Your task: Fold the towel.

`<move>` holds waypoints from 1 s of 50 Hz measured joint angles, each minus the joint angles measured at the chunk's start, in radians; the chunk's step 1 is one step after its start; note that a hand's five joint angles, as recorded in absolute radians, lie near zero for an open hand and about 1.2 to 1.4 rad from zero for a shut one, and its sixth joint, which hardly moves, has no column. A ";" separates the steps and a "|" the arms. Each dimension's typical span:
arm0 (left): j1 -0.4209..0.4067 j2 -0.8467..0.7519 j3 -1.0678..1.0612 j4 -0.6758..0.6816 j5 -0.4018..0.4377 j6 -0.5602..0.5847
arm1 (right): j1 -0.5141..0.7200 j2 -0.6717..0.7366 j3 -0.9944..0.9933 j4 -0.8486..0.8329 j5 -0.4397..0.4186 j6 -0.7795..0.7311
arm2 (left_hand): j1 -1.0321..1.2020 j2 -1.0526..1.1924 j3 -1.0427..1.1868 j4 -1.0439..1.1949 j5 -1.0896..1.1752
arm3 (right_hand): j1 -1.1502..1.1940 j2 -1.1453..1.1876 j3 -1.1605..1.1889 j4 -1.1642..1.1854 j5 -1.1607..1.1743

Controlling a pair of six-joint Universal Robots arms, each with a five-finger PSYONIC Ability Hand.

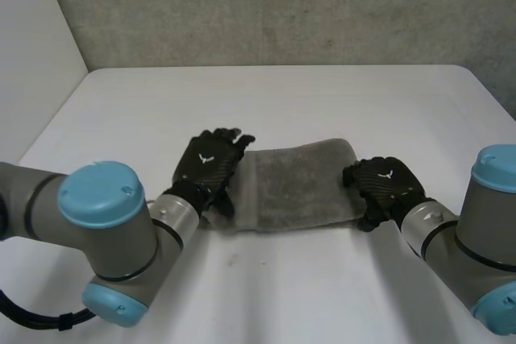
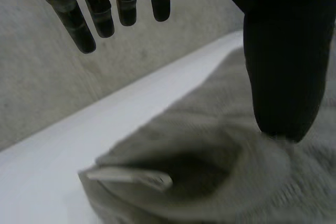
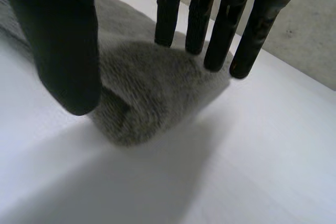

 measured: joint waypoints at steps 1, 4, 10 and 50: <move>-0.001 -0.015 0.004 0.000 -0.006 0.012 | -0.006 0.008 0.002 -0.011 0.000 -0.001 | 0.003 0.000 0.000 0.000 0.000 | 0.135 0.163 0.161 0.172 0.163; 0.002 -0.038 0.010 0.002 -0.035 0.054 | -0.018 0.029 0.002 -0.046 -0.002 -0.003 | 0.005 0.001 0.000 0.000 0.000 | 0.400 0.529 0.510 0.523 0.503; 0.013 -0.045 0.005 0.003 -0.100 0.116 | -0.025 0.040 -0.016 -0.088 0.001 -0.020 | 0.005 0.000 -0.001 0.000 0.000 | 0.437 0.613 0.620 0.638 0.603; 0.200 0.241 -0.048 -0.052 -0.176 -0.004 | 0.549 0.252 -0.512 0.029 0.052 -0.159 | 0.002 -0.001 -0.002 -0.002 0.000 | -0.273 -0.335 -0.341 -0.319 -0.294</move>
